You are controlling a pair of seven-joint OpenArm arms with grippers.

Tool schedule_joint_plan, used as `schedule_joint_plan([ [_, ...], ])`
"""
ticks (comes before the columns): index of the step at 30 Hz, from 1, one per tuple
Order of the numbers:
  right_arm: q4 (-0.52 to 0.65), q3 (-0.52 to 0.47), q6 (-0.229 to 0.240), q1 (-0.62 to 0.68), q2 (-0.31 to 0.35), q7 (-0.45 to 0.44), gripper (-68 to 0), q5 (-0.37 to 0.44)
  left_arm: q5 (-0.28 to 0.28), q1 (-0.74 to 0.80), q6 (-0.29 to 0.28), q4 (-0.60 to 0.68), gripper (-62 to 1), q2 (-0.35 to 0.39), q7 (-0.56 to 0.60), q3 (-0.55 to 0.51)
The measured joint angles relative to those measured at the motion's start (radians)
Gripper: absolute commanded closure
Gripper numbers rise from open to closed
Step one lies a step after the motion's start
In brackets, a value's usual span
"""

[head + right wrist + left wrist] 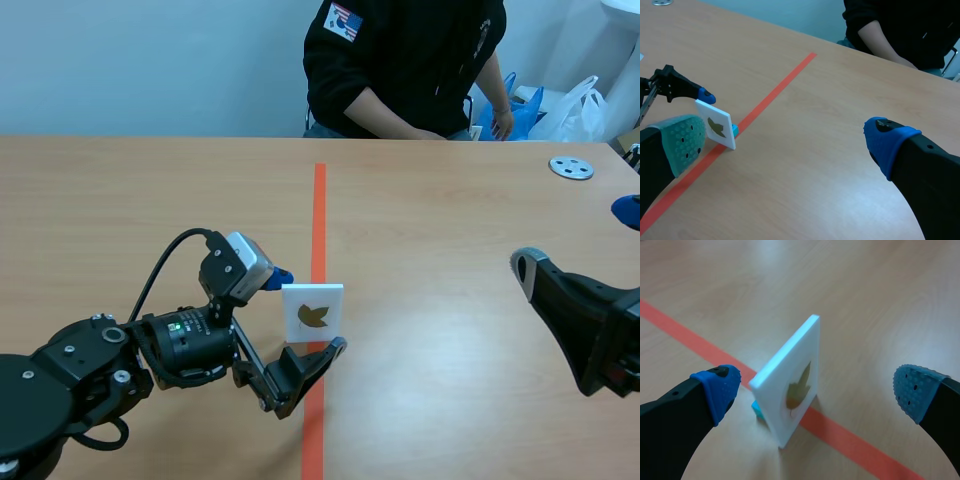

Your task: Sort the leaf by its shape. The table is split by an orange tape line. A compound leaf with several leaflets goes to the left side, a simple leaf with one blade goes to the right side. Return to the home posture when a red brick is placed on the table.

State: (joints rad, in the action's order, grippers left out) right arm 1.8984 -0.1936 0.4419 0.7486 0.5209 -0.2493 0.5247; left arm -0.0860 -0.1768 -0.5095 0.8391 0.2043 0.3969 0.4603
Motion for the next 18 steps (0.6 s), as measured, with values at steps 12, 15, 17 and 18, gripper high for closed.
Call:
schedule_joint_plan([
  [12,0.000,0.000,0.000,0.000,0.000,0.000,-67.9,0.000,-0.021,-0.023,0.095,-0.085,-53.3,-0.036,0.019,0.021],
  [15,0.000,0.000,0.000,0.000,0.000,-0.001,-67.9,0.000,-0.019,-0.023,0.140,-0.092,-46.5,-0.035,0.015,0.037],
  [17,0.000,0.000,0.000,0.000,0.000,-0.004,-67.9,0.000,-0.019,-0.023,0.138,-0.092,-44.1,-0.035,0.014,0.051],
  [18,0.000,0.000,0.000,0.000,0.000,-0.004,-67.9,0.000,-0.019,-0.023,0.135,-0.092,-42.0,-0.035,0.015,0.060],
])
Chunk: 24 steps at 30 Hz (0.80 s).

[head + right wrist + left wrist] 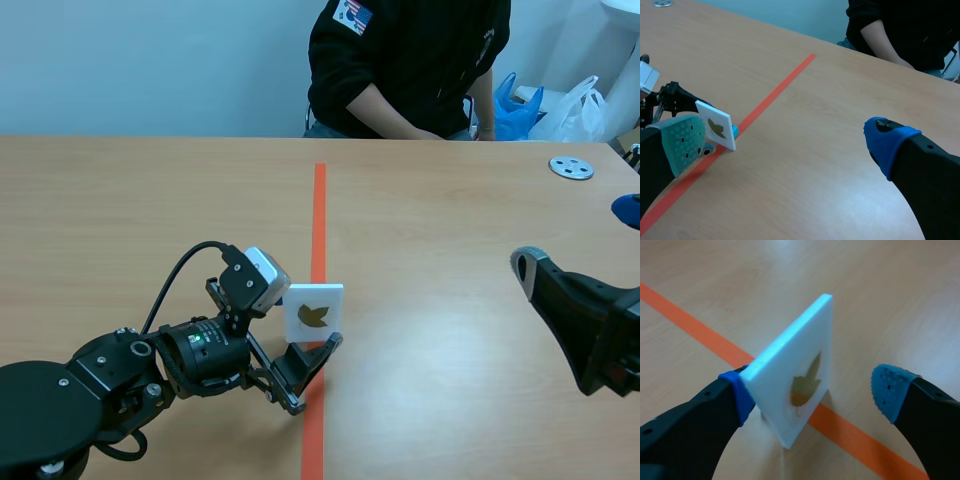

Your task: Sort the leaf by its shape. The table is split by an orange tape line. A compound leaf with several leaflets goes to the left side, a simple leaf with one blade goes to the right side. Return to the home posture when a red brick is placed on the table.

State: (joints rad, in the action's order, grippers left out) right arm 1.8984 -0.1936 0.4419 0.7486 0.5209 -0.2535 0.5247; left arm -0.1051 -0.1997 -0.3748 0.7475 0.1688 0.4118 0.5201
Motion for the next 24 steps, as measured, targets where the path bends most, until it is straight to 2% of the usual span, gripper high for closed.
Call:
schedule_joint_plan([
  [3,0.000,0.000,0.000,0.000,0.000,0.000,-67.9,0.000,0.000,0.000,0.000,0.000,-31.8,0.000,0.000,0.030],
  [7,0.000,0.000,0.000,0.000,0.000,0.000,-67.9,0.000,0.005,0.000,0.026,0.000,-13.0,0.000,0.000,0.058],
  [8,0.000,0.000,0.000,0.000,0.000,0.000,-67.9,0.000,0.005,0.000,0.033,0.000,-11.6,0.000,0.000,0.060],
  [12,0.000,0.000,0.000,0.000,0.000,0.000,-67.9,0.000,0.008,0.000,0.035,0.000,-11.4,0.000,0.001,0.060],
  [15,0.000,0.000,0.000,0.000,0.000,-0.001,-67.9,0.000,0.043,0.000,0.042,0.000,-7.2,0.000,0.006,0.060],
  [19,0.000,0.000,0.000,0.000,0.000,-0.004,-67.9,0.000,0.043,0.005,0.042,0.004,-7.1,0.000,0.030,0.060],
  [24,0.000,0.000,0.000,0.000,0.000,-0.004,-67.9,0.000,0.044,0.068,0.041,0.082,-7.0,0.013,0.026,0.053],
])
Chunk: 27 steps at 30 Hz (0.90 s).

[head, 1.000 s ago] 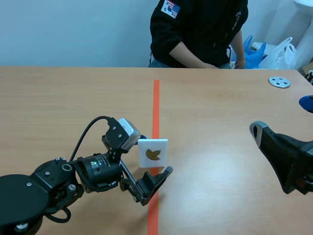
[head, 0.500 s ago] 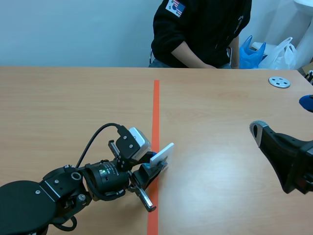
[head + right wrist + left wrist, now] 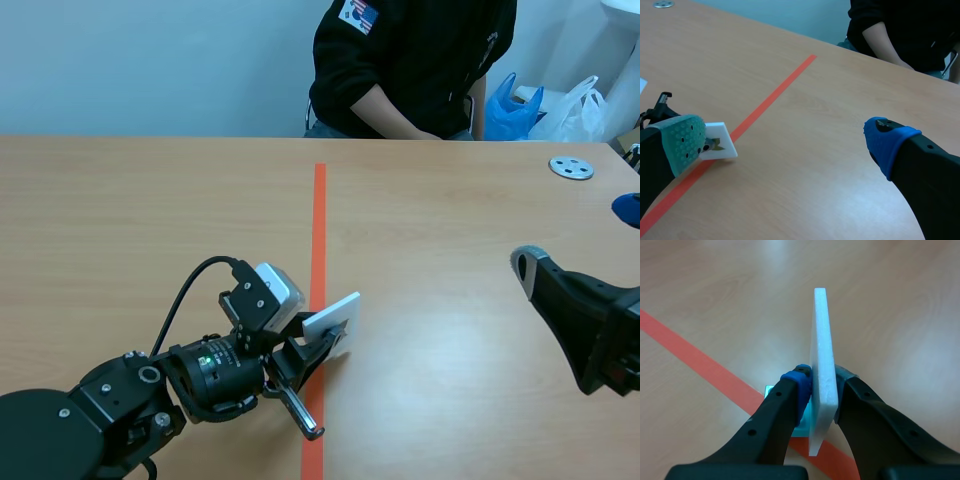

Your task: Sort the leaf by its shape. The table is split by an orange tape line. A compound leaf with several leaflets goes to the left side, a simple leaf with one blade goes to the right side. Return to the home posture when a red brick is placed on the table.

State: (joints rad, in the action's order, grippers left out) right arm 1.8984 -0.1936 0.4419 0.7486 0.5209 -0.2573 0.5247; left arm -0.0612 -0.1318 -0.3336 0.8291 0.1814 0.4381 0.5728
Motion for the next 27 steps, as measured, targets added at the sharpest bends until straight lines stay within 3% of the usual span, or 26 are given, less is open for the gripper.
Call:
schedule_joint_plan([
  [4,0.000,0.000,0.000,0.000,0.000,0.000,-67.9,0.000,0.037,0.064,-0.003,0.119,-7.0,0.029,-0.014,0.000],
  [8,0.000,0.000,0.000,0.000,0.000,0.000,-67.9,0.000,0.046,0.093,-0.003,0.233,-7.0,0.054,-0.098,-0.037],
  [11,0.000,0.000,0.000,0.000,0.000,0.000,-67.9,0.000,0.096,0.090,0.005,0.283,-7.0,0.069,-0.161,-0.082],
  [17,0.000,0.000,0.000,0.000,0.000,0.000,-67.9,0.000,0.103,0.087,0.112,0.325,-7.0,0.089,-0.253,-0.226],
  [19,0.000,0.000,0.000,0.000,0.000,0.000,-67.9,0.000,0.162,0.084,0.132,0.325,-7.0,0.099,-0.278,-0.276],
  [27,0.000,0.000,0.000,0.000,0.000,0.000,-67.9,0.000,0.274,0.063,0.223,0.323,-4.0,0.160,-0.328,-0.425],
])
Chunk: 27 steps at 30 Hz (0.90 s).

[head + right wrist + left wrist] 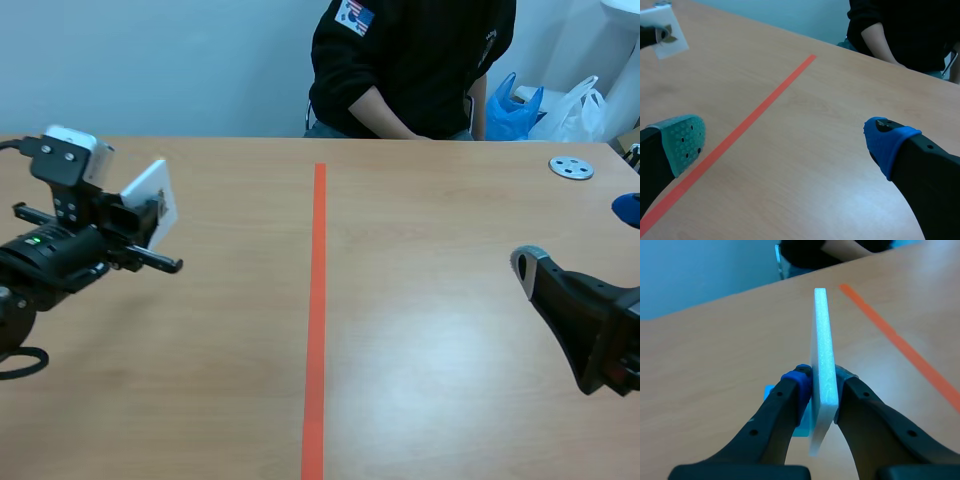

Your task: Sort the leaf by its shape. The table is split by an orange tape line. A compound leaf with several leaflets goes to the left side, a simple leaf with one blade goes to the right side. Return to the home posture when a red brick is placed on the table.

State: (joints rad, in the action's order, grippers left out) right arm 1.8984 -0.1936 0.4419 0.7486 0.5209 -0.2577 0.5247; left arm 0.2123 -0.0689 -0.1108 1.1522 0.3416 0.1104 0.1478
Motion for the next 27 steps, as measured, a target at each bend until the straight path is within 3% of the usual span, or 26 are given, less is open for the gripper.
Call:
schedule_joint_plan([
  [6,0.000,0.000,0.000,0.000,0.000,0.000,-67.9,0.000,0.039,-0.052,0.004,-0.046,-4.2,0.028,0.006,-0.057],
  [19,0.000,0.000,0.000,0.000,0.000,0.000,-67.9,0.013,0.081,-0.238,0.007,-0.435,-4.2,0.030,0.048,-0.058],
  [25,0.000,0.000,0.000,0.000,0.000,0.000,-67.9,0.018,0.087,-0.263,0.007,-0.571,-7.3,0.030,0.144,-0.058],
  [27,0.000,0.000,0.000,0.000,0.000,0.000,-67.9,0.018,0.116,-0.260,0.007,-0.612,-7.7,0.030,0.175,-0.058],
])
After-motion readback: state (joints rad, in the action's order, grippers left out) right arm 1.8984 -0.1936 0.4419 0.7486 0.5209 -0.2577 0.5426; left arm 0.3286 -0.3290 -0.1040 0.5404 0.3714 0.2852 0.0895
